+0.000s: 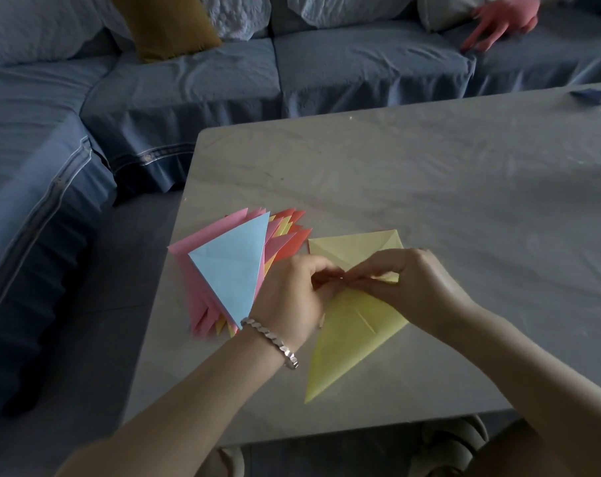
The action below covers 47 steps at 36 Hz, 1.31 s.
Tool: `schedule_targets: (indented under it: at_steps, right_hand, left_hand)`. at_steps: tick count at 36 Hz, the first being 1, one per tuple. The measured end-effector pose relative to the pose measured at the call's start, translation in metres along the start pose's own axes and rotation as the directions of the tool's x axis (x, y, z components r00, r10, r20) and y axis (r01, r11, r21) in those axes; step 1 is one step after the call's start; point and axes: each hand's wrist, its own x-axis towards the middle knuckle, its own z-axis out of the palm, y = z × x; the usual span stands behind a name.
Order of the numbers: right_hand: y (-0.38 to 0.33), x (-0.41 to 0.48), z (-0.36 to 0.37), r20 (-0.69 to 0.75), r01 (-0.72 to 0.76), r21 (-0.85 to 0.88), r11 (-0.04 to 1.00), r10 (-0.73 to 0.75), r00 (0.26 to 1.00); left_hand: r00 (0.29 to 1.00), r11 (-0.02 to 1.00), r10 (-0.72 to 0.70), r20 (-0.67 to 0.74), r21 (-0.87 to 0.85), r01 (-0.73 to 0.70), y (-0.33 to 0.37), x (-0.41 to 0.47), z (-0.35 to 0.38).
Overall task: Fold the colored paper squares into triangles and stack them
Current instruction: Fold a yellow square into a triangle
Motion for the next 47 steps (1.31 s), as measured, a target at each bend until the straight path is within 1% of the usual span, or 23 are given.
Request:
schedule_targets:
  at_steps: [2,3,4,6,7,8,9,11,13,16,18,22,24,25,28,33,36,40,44,47]
  right_hand:
    - [0.006,0.002,0.003,-0.098,0.114,-0.204,0.972,-0.136,0.986]
    - [0.010,0.002,0.008,-0.115,0.162,-0.286,0.945,-0.201,0.973]
    - [0.013,0.001,0.014,-0.102,0.185,-0.329,0.926,-0.230,0.968]
    - [0.019,-0.001,0.025,-0.019,0.224,-0.359,0.906,-0.247,0.969]
    - [0.023,-0.004,0.031,0.068,0.249,-0.361,0.899,-0.241,0.968]
    - [0.025,-0.006,0.038,0.173,0.269,-0.366,0.891,-0.219,0.960]
    - [0.030,-0.009,0.045,0.248,0.286,-0.388,0.876,-0.200,0.948]
    - [0.040,-0.014,0.057,0.367,0.264,-0.419,0.869,-0.104,0.924]
    - [0.050,-0.021,0.067,0.407,0.218,-0.432,0.875,-0.026,0.913]
    - [0.064,-0.027,0.071,0.360,0.175,-0.496,0.850,0.018,0.933]
    - [0.068,-0.027,0.072,0.280,0.094,-0.537,0.838,0.072,0.957]
    - [0.079,-0.018,0.074,0.163,-0.011,-0.620,0.785,0.143,0.976]
    - [0.081,-0.010,0.076,0.108,-0.025,-0.651,0.758,0.125,0.986]
    - [0.081,-0.005,0.077,0.099,-0.037,-0.645,0.763,0.132,0.986]
    - [0.083,0.014,0.074,0.158,-0.061,-0.657,0.751,0.216,0.964]
    - [0.085,0.038,0.074,0.132,-0.118,-0.716,0.688,0.299,0.945]
    - [0.088,0.049,0.074,0.121,-0.132,-0.733,0.667,0.319,0.940]
    - [0.094,0.058,0.071,0.101,-0.164,-0.705,0.690,0.326,0.940]
    - [0.100,0.057,0.066,0.121,-0.193,-0.609,0.770,0.331,0.936]
    - [0.106,0.049,0.061,0.149,-0.166,-0.576,0.800,0.303,0.941]
  left_hand:
    - [0.997,0.997,-0.063,-0.041,-0.053,0.061,-0.008,0.004,0.005]
    - [0.989,0.987,-0.132,-0.069,-0.098,0.125,-0.014,0.005,0.008]
    - [0.971,0.968,-0.215,-0.101,-0.151,0.199,-0.022,0.007,0.012]
    - [0.909,0.898,-0.390,-0.149,-0.278,0.340,-0.040,0.009,0.019]
    - [0.872,0.857,-0.465,-0.153,-0.326,0.400,-0.049,0.010,0.021]
    - [0.841,0.826,-0.519,-0.152,-0.342,0.448,-0.057,0.010,0.025]
    - [0.824,0.818,-0.544,-0.158,-0.317,0.480,-0.064,0.011,0.028]
    - [0.821,0.839,-0.538,-0.191,-0.215,0.500,-0.075,0.010,0.034]
    - [0.822,0.845,-0.534,-0.199,-0.165,0.509,-0.078,0.007,0.036]
    - [0.826,0.851,-0.525,-0.207,-0.112,0.513,-0.082,0.006,0.036]
    - [0.833,0.859,-0.509,-0.216,-0.080,0.505,-0.084,0.005,0.037]
    - [0.831,0.854,-0.516,-0.207,-0.048,0.518,-0.087,0.003,0.039]
    - [0.830,0.852,-0.518,-0.210,-0.043,0.521,-0.088,0.002,0.040]
    - [0.832,0.855,-0.514,-0.211,-0.042,0.517,-0.088,0.002,0.040]
    - [0.836,0.860,-0.502,-0.224,-0.030,0.509,-0.088,0.001,0.041]
    - [0.829,0.855,-0.509,-0.231,-0.020,0.519,-0.089,0.003,0.042]
    - [0.824,0.851,-0.515,-0.236,-0.023,0.525,-0.090,0.002,0.042]
    - [0.818,0.846,-0.526,-0.234,-0.039,0.532,-0.090,0.001,0.043]
    - [0.806,0.840,-0.538,-0.247,-0.075,0.537,-0.091,0.001,0.044]
    - [0.806,0.839,-0.538,-0.246,-0.068,0.540,-0.091,0.001,0.044]
